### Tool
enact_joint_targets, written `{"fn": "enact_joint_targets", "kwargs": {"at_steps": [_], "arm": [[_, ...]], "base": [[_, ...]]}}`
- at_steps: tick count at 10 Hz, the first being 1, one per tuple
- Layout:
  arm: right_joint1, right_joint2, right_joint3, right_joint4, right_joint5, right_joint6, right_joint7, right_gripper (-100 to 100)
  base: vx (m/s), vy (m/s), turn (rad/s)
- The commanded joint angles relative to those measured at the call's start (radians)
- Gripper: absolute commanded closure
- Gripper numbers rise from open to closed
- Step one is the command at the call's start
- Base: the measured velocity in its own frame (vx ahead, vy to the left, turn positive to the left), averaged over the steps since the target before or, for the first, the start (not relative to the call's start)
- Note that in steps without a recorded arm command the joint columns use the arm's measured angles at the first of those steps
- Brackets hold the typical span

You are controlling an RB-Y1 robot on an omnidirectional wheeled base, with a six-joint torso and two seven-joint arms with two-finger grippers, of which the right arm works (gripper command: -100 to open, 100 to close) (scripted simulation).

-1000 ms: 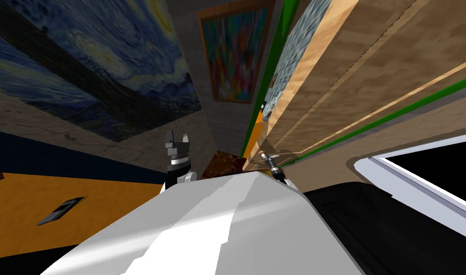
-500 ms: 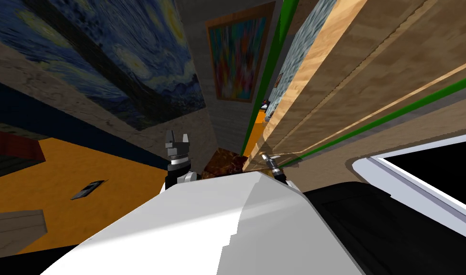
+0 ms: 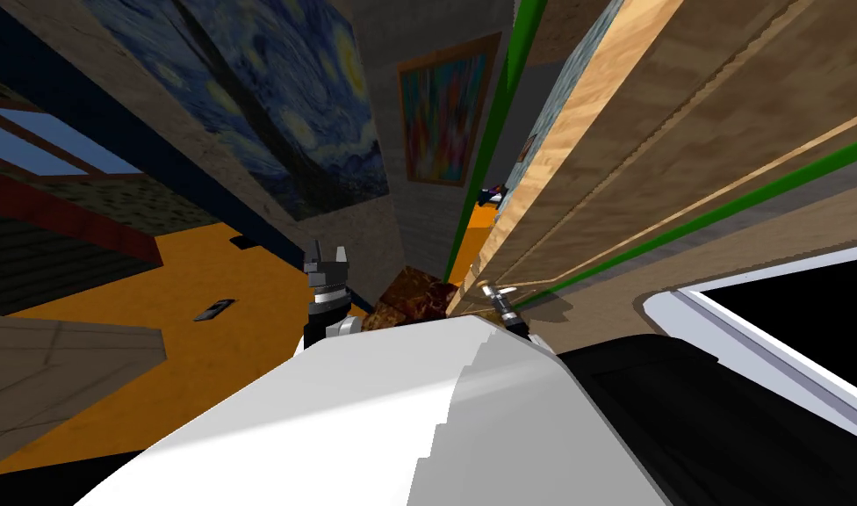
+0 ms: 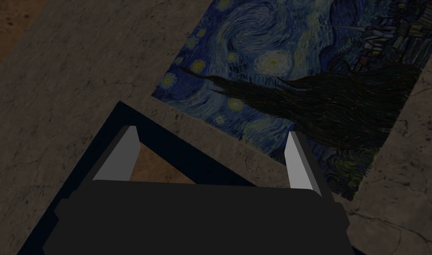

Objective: Pull the door open

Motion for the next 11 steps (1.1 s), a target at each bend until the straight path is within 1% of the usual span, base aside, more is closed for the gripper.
{"fn": "enact_joint_targets", "kwargs": {"at_steps": [1, 3, 4, 5, 7, 11], "arm": [[-0.002, -0.011, -0.005, 0.019, 0.002, -0.023, -0.003, 100], [-0.003, -0.018, -0.006, 0.033, 0.005, -0.042, -0.007, 100], [-0.002, -0.013, -0.001, 0.028, 0.006, -0.033, -0.009, 100], [-0.003, -0.015, -0.002, 0.041, 0.011, -0.047, -0.012, 100], [-0.004, -0.018, -0.005, 0.048, 0.015, -0.057, -0.014, 100], [-0.008, -0.027, -0.013, 0.074, 0.026, -0.087, -0.021, 100]], "base": [[-0.269, -0.048, 0.162], [-0.221, -0.062, 0.124], [-0.092, -0.025, 0.027], [-0.157, -0.044, 0.181], [-0.179, -0.066, 0.138], [-0.198, -0.076, 0.163]]}}
